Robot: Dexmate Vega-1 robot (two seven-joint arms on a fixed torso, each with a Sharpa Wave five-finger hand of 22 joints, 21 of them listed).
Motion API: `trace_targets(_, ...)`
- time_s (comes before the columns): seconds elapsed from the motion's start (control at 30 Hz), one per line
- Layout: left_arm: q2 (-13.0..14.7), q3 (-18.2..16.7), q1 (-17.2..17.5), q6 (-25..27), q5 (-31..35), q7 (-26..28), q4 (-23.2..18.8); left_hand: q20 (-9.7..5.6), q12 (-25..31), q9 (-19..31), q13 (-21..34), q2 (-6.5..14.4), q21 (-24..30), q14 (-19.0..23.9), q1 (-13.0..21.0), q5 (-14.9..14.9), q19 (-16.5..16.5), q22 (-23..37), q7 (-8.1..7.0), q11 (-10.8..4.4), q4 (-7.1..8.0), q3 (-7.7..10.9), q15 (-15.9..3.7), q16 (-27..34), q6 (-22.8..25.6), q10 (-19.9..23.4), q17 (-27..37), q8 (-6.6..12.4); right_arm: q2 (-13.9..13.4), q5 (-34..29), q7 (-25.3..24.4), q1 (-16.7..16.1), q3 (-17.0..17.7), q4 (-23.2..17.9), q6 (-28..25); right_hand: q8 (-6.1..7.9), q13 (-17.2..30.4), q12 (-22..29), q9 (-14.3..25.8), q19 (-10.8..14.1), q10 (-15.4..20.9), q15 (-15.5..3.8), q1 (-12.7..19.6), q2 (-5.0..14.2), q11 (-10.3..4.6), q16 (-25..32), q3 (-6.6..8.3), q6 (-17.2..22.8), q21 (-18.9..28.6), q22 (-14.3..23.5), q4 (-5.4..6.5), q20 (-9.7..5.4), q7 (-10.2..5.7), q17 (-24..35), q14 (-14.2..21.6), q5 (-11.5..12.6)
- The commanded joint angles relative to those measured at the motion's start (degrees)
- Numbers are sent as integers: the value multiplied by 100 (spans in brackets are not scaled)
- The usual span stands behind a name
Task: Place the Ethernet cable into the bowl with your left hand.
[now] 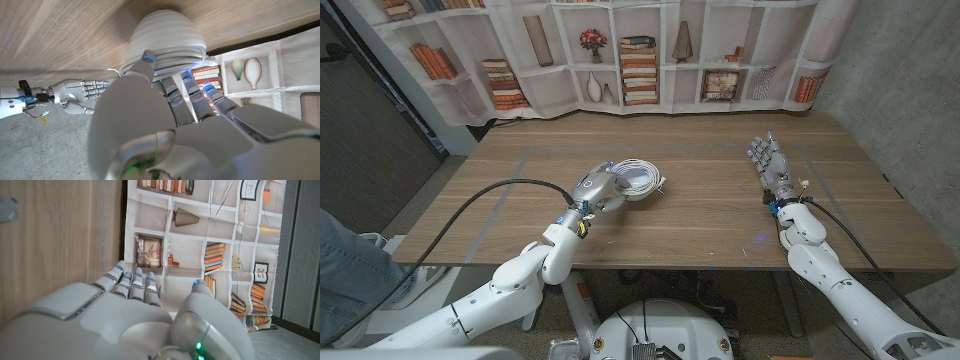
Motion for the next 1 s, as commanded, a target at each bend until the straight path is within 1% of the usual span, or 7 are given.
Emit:
trace_targets(0.03,37,-44,25,35,-70,-49,7,-131,-12,15,14,64,3,-58,-1,44,-25,19,-233,-111,49,10,-814,1,135,2,8,-46,45,-23,-2,55,-40,84,-12,42,34,-5,11,32,41,12,41,19,-6,0,8,40,-10,32,-24,-105,0,20,42,-19)
trace_targets(0.17,46,-61,38,22,-120,-64,10,-147,-28,16,6,33,3,-129,-107,59,-77,23,-275,-115,88,-8,-790,4,-121,-315,11,-162,49,-32,-8,61,-47,90,-17,41,34,-6,11,36,40,7,42,21,-6,2,7,40,-11,32,-26,-108,-2,20,46,-19)
trace_targets(0.3,57,-86,56,4,-171,-62,7,-47,-38,10,2,-36,2,-250,-268,79,-128,26,-277,-97,146,-60,-780,-2,-376,-636,17,-289,55,-33,-8,65,-50,107,-17,40,34,-7,11,36,38,12,41,23,-13,0,7,38,-13,32,-28,-106,-1,21,44,-20)
trace_targets(0.43,58,-103,83,22,-177,-37,-9,90,-39,5,5,-82,1,-426,-434,127,-199,33,-231,-84,210,-98,-718,-7,-583,-989,25,-405,52,-33,-13,58,-49,104,-21,41,34,-6,11,40,42,7,40,25,-11,0,6,40,-15,32,-30,-106,-5,21,44,-20)
trace_targets(0.5,62,-109,93,45,-183,-55,-25,111,-39,6,7,-77,4,-474,-471,140,-214,35,-200,-78,227,-100,-706,-5,-654,-1104,27,-442,50,-34,-11,55,-47,104,-16,41,34,-6,11,40,41,9,40,25,-13,0,5,41,-15,32,-30,-106,-6,21,44,-21)
trace_targets(0.7,77,-115,117,94,-189,-105,-65,218,-37,18,13,-94,-5,-779,-601,182,-333,43,-93,35,271,-115,-595,-22,-924,-1660,34,-575,40,-33,-6,45,-43,87,-12,40,34,-6,11,42,45,15,40,28,-7,-1,5,41,-18,32,-34,-103,-11,21,44,-22)
trace_targets(1.0,129,-130,129,175,-241,-295,-153,346,-26,31,14,-168,-28,-1144,-842,246,-564,50,-28,183,357,-196,-402,-18,-1338,-2298,54,-747,31,-31,-10,32,-39,68,-14,38,34,-5,11,44,49,15,58,38,-7,-3,12,37,-22,33,-48,-97,-15,18,45,-21)
